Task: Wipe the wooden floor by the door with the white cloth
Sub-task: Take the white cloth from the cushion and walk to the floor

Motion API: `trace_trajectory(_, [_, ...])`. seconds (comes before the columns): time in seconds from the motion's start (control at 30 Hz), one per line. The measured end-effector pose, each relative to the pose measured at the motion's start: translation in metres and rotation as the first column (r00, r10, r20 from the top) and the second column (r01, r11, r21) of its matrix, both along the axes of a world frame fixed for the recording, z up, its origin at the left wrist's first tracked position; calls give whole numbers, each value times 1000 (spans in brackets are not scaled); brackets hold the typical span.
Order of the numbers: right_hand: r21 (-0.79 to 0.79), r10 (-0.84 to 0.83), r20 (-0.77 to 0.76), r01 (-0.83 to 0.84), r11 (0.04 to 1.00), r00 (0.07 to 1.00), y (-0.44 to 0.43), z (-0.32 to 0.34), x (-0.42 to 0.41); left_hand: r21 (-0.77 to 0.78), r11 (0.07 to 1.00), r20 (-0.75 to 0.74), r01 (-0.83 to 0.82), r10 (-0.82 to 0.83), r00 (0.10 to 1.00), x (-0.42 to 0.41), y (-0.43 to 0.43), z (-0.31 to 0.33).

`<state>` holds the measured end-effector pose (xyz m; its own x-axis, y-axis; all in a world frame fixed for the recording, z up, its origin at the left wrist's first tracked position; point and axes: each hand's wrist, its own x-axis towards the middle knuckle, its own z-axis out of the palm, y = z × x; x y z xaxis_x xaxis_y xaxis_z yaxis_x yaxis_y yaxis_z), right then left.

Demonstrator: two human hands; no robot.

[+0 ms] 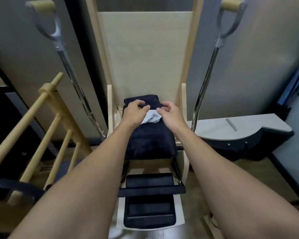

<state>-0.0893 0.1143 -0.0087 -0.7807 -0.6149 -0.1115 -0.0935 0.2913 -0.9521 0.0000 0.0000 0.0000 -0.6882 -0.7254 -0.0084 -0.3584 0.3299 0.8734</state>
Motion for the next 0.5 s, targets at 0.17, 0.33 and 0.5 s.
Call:
trace_trajectory(0.17, [140, -124, 20, 120, 983, 992, -71, -72, -59, -62, 995, 199, 75, -62, 978, -66, -66, -72])
trace_trajectory(0.33, [287, -196, 64, 170, 943, 979, -128, -144, -102, -179, 951, 486, 251, -137, 863, -124, -110, -148])
trace_trajectory(0.5, [372, -278, 113, 219, 902, 954, -153, -174, -130, -401, 783, 747, 476, -21, 665, -155, -123, -179])
